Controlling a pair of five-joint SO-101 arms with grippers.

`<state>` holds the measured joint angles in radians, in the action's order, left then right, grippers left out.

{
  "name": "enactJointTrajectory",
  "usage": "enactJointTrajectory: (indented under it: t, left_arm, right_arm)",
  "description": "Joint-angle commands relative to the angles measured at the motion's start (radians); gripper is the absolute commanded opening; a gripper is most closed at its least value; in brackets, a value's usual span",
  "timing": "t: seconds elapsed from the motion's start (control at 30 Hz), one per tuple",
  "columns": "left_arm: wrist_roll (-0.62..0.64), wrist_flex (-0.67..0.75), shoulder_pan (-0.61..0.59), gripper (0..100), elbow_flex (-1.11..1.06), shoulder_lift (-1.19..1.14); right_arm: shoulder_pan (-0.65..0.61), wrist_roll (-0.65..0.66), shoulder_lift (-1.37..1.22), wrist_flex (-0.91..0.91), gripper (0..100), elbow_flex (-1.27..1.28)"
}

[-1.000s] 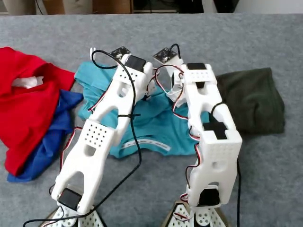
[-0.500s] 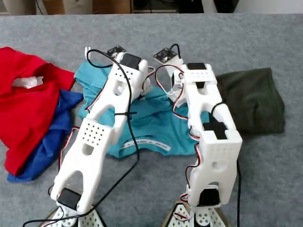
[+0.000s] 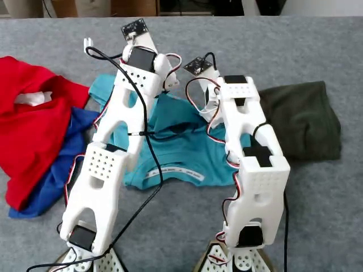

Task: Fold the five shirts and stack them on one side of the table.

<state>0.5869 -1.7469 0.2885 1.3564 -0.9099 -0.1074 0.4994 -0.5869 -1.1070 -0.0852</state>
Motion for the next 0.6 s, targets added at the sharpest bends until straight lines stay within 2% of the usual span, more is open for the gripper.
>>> enactJointTrajectory:
  t: [0.0,0.17,0.33,0.47,0.57]
  left_arm:
    - [-0.014,-0.014,-0.009,2,0.04,0.107]
    - [-0.015,-0.014,0.006,2,0.028,0.105]
    - [-0.014,-0.014,0.0,2,-0.112,0.114]
    - [-0.034,-0.014,-0.012,2,-0.118,0.122]
    - [-0.081,-0.014,-0.014,2,-0.117,0.188]
  right_arm:
    - [0.045,-0.008,0.004,0.031,0.2,-0.007]
    - [0.045,-0.008,0.004,0.031,0.2,-0.007]
    - [0.045,-0.006,0.004,0.031,0.2,-0.007]
    - [0.033,0.002,0.002,0.031,0.2,-0.015]
    - [0.007,0.005,0.013,0.003,7.4,-0.019]
